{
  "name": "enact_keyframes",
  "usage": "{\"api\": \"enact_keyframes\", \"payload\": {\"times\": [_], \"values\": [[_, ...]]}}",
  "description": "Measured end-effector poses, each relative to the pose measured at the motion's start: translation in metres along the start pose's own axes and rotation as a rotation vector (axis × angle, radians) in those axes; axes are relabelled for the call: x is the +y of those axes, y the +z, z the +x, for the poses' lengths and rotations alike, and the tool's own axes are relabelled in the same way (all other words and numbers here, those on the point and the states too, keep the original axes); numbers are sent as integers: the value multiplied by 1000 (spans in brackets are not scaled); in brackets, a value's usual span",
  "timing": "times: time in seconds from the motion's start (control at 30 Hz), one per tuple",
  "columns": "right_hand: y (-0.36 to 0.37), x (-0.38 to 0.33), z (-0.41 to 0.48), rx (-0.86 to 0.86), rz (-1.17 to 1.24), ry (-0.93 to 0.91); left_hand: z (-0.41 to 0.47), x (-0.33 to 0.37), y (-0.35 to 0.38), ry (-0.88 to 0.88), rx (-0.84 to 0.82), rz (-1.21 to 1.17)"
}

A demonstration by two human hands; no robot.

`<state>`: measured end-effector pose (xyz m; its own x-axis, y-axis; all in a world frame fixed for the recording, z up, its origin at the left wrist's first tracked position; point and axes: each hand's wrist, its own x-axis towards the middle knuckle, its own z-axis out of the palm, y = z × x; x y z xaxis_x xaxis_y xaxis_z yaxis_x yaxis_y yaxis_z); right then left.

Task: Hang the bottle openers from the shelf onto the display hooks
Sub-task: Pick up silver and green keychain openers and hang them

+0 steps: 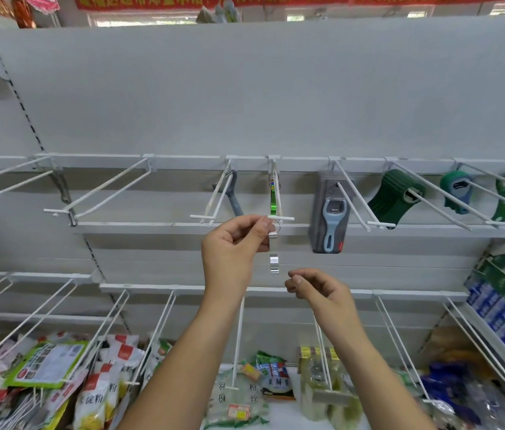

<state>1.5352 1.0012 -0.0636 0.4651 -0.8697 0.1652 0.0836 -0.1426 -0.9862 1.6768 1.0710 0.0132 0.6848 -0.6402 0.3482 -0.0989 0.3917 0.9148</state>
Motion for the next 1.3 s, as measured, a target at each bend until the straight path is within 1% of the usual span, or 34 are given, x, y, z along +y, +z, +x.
{"api": "enact_keyframes", "payload": {"times": [0.2, 0.47, 0.63, 0.83, 1.03, 1.3], "values": [[0, 2, 2, 16, 19, 1, 1, -2, 4, -10, -25, -18], [-7, 7, 4, 37, 17, 9, -4, 1, 1, 81, -8, -19], [-5, 9, 5, 38, 5, 17, 4, 3, 7, 71, -10, 0], [-6, 7, 4, 56, 11, 26, 11, -13, 13, 44, 3, -2], [-17, 7, 0, 83, 9, 38, 44, -28, 26, 13, 66, 20], [-40, 11, -1, 144, 34, 50, 99, -58, 38, 61, 31, 118]]}}
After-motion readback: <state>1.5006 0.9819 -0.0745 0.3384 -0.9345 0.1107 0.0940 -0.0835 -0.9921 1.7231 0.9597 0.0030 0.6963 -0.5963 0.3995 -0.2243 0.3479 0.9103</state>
